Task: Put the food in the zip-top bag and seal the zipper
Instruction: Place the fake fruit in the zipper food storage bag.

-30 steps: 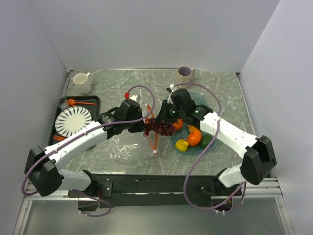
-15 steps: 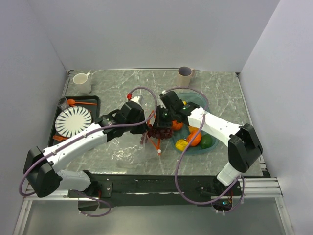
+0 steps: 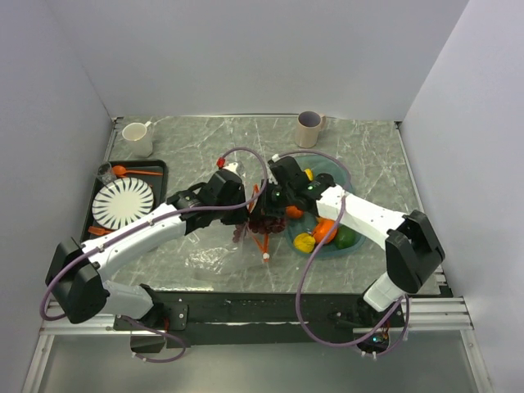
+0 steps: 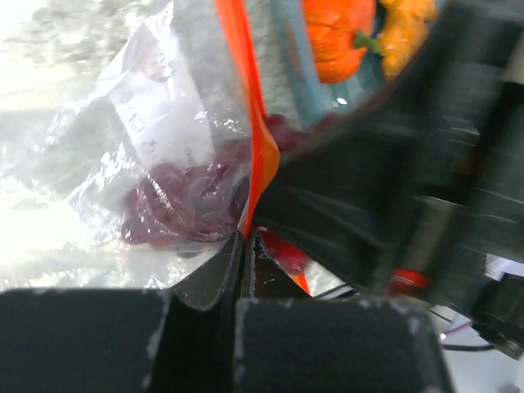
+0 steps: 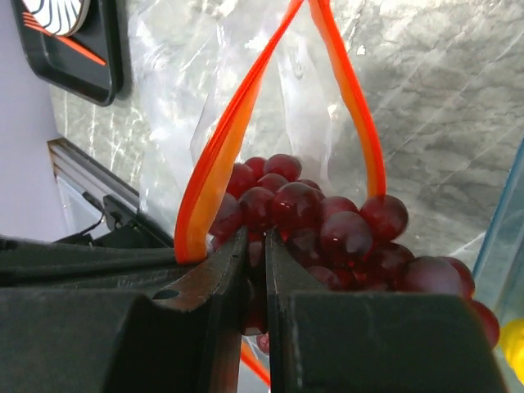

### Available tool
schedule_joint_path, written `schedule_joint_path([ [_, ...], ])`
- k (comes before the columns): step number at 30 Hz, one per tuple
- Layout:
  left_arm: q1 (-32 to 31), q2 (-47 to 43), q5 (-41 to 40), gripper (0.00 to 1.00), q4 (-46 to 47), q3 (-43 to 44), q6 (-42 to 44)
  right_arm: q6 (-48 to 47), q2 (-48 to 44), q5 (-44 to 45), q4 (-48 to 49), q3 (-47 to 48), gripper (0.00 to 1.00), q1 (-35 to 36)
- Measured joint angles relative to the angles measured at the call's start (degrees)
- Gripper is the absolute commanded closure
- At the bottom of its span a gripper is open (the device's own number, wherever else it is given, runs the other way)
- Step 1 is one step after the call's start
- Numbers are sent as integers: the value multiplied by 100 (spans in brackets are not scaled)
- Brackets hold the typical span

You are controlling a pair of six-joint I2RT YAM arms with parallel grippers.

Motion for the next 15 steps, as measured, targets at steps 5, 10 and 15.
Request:
schedule_joint_path([
  [5, -28, -83, 74, 99, 173, -70, -33, -118, 479, 273, -129, 302, 85, 160],
  [10, -33, -79, -13, 99, 90, -74, -92, -186, 748, 372, -162, 343, 56, 365],
  [15, -39, -74, -299, 99, -101, -140, -195, -267, 404, 636, -81, 79, 31, 382],
])
